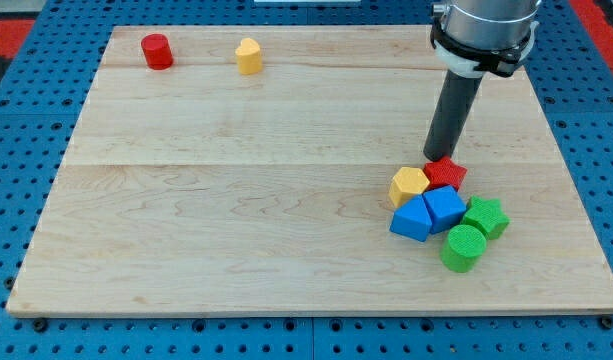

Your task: Slide the yellow heart towards the top left of the yellow hexagon

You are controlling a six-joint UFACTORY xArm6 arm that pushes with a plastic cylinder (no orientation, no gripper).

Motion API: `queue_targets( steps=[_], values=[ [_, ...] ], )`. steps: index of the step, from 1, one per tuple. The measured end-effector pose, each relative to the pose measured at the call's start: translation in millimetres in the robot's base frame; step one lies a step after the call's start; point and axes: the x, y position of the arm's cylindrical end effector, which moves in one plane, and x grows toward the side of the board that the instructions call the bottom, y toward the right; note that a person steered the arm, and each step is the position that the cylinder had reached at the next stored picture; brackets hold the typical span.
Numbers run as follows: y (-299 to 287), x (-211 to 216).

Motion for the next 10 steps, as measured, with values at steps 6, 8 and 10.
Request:
queue_targets(
  steps=[6, 8, 10],
  values=[
    [-253, -219],
    [-127, -118],
    [-137, -70]
  ],
)
